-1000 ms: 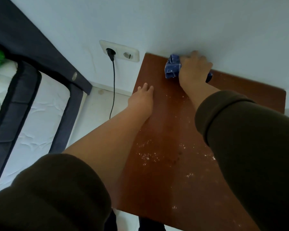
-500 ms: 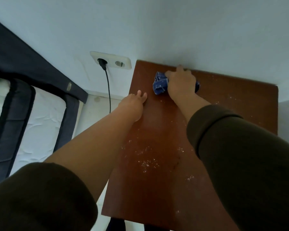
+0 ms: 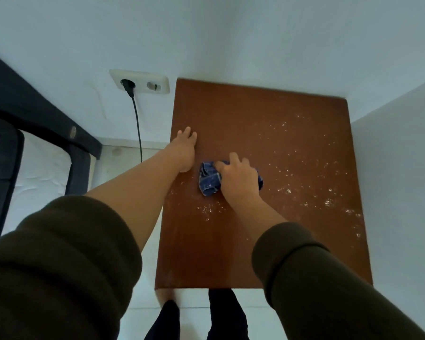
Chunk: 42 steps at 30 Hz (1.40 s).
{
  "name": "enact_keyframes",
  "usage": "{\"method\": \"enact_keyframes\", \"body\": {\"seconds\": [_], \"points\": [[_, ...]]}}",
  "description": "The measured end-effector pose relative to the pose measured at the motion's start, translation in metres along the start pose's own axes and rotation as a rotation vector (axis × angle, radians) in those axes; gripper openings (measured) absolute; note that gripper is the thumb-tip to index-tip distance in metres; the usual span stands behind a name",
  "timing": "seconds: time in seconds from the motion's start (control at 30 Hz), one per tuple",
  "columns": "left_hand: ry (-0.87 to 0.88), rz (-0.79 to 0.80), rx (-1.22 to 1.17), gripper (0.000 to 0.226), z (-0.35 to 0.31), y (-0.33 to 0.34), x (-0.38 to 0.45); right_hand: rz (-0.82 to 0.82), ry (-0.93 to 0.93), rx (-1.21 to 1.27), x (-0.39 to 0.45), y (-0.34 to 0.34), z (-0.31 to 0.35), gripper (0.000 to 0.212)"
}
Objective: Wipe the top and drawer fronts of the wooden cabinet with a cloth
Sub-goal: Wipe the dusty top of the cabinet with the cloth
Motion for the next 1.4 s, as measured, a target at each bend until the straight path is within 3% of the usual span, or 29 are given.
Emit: {"method": "enact_keyframes", "body": {"seconds": [0.1, 0.47, 0.67, 0.87, 1.17, 1.4], "points": [[-0.019, -0.027, -0.015, 0.077, -0.004, 0.005, -0.001, 0.017, -0.034, -0.005, 0.013, -0.008, -0.01, 0.036], [-0.045, -0.063, -0.061, 0.074, -0.075, 0.0, 0.043, -0.178, 0.091, -0.034, 0.111, -0.054, -0.113, 0.04], [-0.119, -0.086, 0.145, 0.075, -0.085, -0.009, 0.052, -0.191, 0.079, -0.046, 0.162, -0.053, -0.128, 0.033], [-0.151, -0.08, 0.163, 0.084, -0.079, -0.006, 0.052, -0.221, 0.022, -0.014, 0.185, -0.041, -0.122, 0.032], [-0.133, -0.074, 0.198, 0.086, -0.076, -0.005, 0.053, -0.199, 0.008, -0.065, 0.19, -0.041, -0.125, 0.031], [-0.136, -0.145, 0.13, 0.087, -0.079, -0.006, 0.043, -0.132, -0.032, 0.01, 0.11, -0.018, -0.11, 0.034]]}}
Point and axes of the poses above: each hand's wrist, its own x-axis towards the middle knuckle, its own y-axis out of the palm, z = x × y, the point moved 1 cm from there along x, towards the middle knuckle, and after that the axes turned 1 degree about -x, right-handed, at the moved point
